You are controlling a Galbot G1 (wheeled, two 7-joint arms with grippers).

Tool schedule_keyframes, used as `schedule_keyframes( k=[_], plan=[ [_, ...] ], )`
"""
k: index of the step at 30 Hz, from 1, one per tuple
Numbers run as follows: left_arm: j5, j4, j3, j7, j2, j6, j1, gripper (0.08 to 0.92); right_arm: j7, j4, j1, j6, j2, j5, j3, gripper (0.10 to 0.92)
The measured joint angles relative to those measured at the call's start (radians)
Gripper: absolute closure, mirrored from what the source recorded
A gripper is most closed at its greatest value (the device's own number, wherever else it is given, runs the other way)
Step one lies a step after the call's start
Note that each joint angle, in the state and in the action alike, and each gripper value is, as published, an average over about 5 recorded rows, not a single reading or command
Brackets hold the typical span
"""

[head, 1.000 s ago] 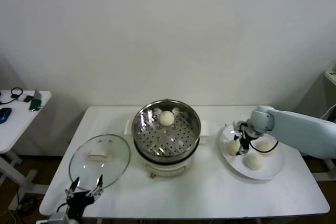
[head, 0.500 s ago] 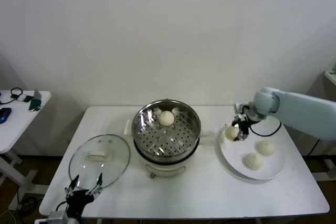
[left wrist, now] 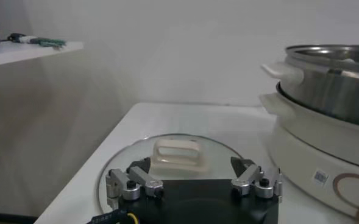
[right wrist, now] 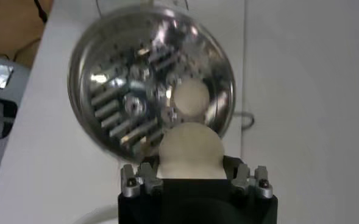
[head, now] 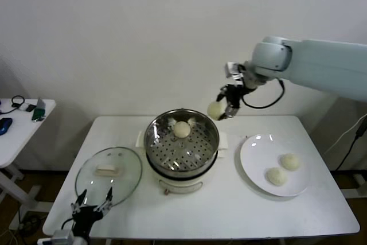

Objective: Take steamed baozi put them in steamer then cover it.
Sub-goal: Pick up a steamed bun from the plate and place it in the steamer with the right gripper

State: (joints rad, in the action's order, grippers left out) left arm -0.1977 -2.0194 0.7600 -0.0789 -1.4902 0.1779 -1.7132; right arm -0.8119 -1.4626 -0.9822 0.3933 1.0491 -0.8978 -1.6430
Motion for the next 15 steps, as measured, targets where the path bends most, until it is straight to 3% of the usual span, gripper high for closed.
schedule_keyframes(
  k=[15],
  plan=[
    [-0.008, -0.011, 0.017, 0.000, -0.006, 0.004, -0.007, 0.177, 0.086, 0.172, 0.178, 0.042, 0.334, -0.014, -0.005, 0.341]
  ],
)
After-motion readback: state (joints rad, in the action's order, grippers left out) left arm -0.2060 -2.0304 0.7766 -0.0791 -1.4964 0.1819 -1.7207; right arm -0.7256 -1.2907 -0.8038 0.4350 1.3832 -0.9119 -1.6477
